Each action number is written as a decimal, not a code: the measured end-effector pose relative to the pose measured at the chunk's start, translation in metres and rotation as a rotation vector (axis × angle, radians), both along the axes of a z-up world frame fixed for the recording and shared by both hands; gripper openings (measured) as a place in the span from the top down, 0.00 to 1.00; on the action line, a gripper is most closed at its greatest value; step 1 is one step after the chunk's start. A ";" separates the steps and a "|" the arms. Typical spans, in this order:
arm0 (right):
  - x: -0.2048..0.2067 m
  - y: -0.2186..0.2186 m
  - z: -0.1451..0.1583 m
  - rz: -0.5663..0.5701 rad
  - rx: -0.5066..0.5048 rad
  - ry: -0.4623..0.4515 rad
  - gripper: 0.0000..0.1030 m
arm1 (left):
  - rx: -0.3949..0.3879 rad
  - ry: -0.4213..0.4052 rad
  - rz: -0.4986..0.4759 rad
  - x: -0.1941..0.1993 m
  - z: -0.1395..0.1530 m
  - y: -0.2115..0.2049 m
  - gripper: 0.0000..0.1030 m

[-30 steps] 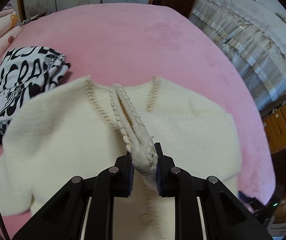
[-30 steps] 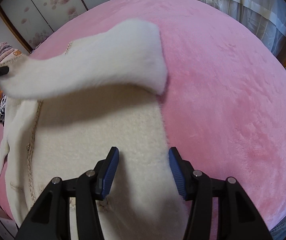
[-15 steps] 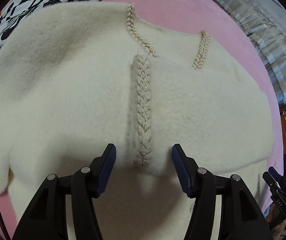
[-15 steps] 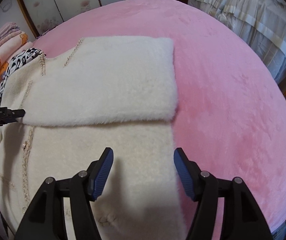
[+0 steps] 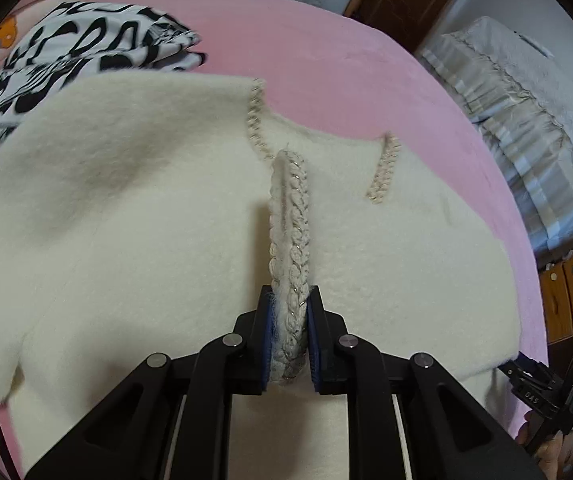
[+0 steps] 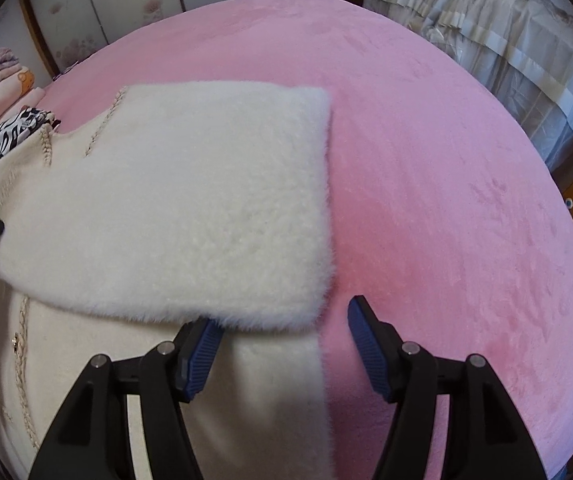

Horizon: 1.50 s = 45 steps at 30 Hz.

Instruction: Fold large clothes

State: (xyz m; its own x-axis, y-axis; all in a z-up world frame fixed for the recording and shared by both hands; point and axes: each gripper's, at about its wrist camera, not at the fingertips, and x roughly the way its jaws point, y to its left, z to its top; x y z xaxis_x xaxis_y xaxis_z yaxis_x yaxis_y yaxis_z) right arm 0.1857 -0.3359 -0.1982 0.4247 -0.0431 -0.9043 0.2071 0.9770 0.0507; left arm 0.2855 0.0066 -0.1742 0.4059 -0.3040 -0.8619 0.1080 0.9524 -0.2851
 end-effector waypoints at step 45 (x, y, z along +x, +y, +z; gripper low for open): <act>0.056 -0.001 0.068 0.114 0.108 -0.146 0.62 | 0.164 -0.131 -0.027 0.016 0.021 -0.021 0.56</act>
